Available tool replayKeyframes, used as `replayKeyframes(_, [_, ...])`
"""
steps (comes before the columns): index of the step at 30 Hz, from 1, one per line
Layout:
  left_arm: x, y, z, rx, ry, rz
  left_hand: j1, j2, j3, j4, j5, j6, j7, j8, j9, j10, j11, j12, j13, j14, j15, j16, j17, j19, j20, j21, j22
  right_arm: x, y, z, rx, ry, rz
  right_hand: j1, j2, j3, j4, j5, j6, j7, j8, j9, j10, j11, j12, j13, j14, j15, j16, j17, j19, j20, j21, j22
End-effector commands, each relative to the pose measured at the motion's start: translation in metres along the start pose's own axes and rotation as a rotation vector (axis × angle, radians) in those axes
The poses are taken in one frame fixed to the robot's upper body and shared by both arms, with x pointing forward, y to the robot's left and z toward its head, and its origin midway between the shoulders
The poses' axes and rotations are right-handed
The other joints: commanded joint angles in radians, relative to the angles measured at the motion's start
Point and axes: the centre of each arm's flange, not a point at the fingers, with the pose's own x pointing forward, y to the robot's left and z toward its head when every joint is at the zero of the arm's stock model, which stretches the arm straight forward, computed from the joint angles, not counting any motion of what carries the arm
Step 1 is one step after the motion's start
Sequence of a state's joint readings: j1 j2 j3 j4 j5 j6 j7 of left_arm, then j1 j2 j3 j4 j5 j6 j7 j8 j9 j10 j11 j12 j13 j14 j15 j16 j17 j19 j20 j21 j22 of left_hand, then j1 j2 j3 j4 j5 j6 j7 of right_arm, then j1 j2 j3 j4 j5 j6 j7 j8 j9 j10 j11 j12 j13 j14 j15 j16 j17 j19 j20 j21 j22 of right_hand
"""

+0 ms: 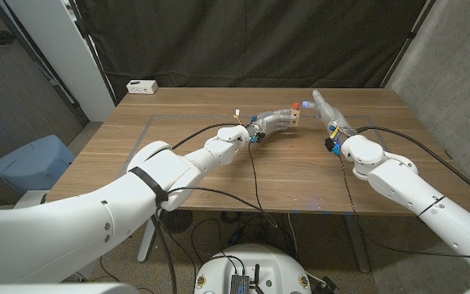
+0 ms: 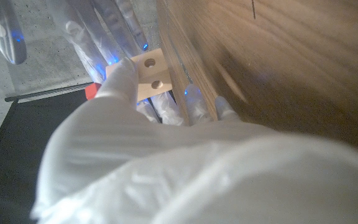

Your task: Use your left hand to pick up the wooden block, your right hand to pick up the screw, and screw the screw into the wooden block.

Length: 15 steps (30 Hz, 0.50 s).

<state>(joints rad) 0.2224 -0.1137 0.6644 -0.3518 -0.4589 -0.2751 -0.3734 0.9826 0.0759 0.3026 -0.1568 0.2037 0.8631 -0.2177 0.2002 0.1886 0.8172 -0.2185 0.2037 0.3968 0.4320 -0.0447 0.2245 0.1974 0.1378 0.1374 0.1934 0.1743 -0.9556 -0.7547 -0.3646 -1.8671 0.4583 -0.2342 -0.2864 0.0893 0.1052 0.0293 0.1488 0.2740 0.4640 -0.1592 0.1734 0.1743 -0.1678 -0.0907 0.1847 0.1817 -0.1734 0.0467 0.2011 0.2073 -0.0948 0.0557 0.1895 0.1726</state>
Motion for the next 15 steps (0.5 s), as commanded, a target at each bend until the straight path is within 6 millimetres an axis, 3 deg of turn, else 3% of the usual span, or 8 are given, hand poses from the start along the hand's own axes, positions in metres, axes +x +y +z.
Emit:
replayKeyframes(1, [0.0001,0.0016,0.0011,-0.002,0.001,0.003,-0.001,0.010,0.001,0.005,0.005,0.041,0.035,0.011,0.004,0.009,0.001,0.007,0.004,0.010,-0.060,0.003,0.004,0.000,0.001,0.007,0.005,0.0062,0.0039,-0.0017,0.006,0.008,0.020,-0.007,0.024,-0.001,0.005,0.005,-0.011,0.000,-0.003,0.003,-0.090,0.006,-0.002,0.000,-0.156,0.005,0.003,0.001,-0.003,0.004,0.002,0.000])
replayKeyframes(15, [0.0002,0.0033,0.0003,-0.002,0.012,0.012,-0.001,0.010,0.002,0.005,0.005,0.042,0.035,0.011,0.004,0.010,0.002,0.007,0.005,0.010,-0.061,0.003,0.004,0.000,0.000,0.007,0.005,0.0098,0.0080,0.0015,0.000,-0.001,0.035,-0.015,0.023,-0.002,0.007,0.005,-0.012,-0.001,0.003,0.003,-0.084,0.008,0.003,0.000,-0.156,0.005,0.004,0.002,-0.002,0.003,0.003,0.000])
